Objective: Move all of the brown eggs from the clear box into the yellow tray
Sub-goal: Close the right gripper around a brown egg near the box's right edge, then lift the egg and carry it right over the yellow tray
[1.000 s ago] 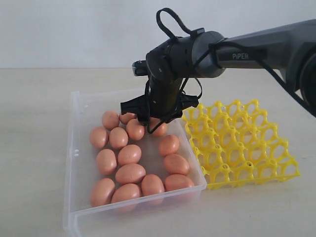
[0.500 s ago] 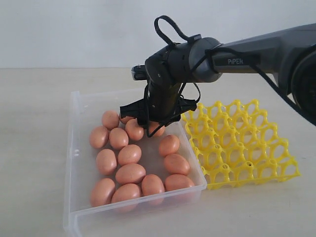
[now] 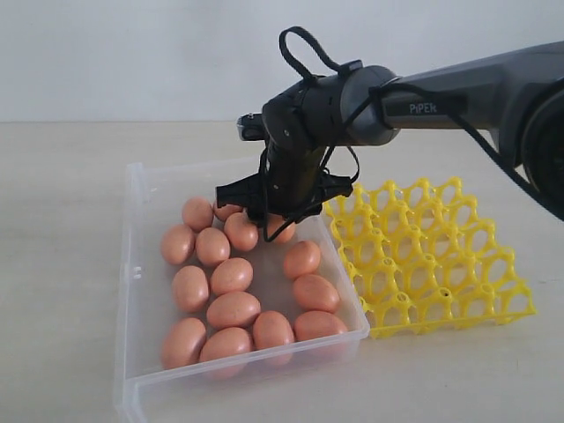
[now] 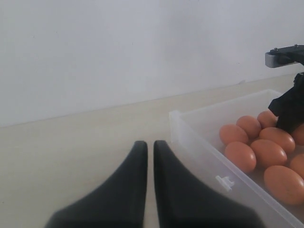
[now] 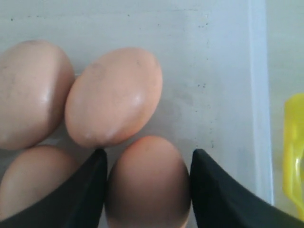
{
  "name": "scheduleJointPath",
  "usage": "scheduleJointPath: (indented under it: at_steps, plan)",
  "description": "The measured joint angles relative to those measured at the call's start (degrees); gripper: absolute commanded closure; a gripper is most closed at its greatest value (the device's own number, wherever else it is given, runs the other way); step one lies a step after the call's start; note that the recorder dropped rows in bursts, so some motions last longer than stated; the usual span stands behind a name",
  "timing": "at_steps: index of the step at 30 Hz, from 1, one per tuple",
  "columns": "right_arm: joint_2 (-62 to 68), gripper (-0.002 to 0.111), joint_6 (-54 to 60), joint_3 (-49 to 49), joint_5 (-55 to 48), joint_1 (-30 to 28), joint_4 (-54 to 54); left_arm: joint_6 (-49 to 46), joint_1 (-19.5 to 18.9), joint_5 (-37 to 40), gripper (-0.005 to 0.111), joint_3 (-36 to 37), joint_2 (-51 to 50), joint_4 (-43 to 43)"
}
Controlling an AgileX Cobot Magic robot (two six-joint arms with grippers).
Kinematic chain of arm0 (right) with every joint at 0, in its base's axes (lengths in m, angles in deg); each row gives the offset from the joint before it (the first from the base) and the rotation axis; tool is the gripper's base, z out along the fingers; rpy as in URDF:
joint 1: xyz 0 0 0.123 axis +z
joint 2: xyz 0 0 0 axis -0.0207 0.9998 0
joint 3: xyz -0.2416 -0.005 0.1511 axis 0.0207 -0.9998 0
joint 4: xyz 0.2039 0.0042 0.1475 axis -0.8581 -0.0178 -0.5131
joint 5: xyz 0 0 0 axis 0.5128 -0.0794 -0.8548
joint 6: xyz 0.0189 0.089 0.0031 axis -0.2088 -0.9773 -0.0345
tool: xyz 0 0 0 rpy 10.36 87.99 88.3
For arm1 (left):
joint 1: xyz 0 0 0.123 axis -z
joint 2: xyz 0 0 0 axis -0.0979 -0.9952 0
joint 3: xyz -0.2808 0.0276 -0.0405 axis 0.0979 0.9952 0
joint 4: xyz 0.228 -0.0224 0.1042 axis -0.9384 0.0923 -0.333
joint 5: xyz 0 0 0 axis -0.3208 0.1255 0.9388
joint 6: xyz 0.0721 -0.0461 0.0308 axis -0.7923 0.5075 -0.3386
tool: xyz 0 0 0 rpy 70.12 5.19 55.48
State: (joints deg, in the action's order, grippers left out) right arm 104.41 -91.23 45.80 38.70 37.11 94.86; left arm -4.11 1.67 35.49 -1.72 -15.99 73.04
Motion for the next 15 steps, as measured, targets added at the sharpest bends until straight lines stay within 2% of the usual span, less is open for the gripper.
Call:
scheduleJointPath:
  at_steps: [2,9,12,15]
  plan:
    - [0.00,0.108,0.00,0.00,0.00,0.00,0.00,0.00,0.00,0.00,0.103,0.00,0.00,0.00]
    - [0.00,0.109,7.84,0.00,2.89,0.00,0.37,0.00,0.00,0.00,0.103,0.00,0.00,0.00]
    - [0.00,0.109,9.91,-1.56,9.73,-0.14,1.03,0.00,0.00,0.00,0.103,0.00,0.00,0.00]
    - [0.00,0.109,10.51,-5.79,21.47,-0.13,1.14,0.00,0.00,0.00,0.103,0.00,0.00,0.00]
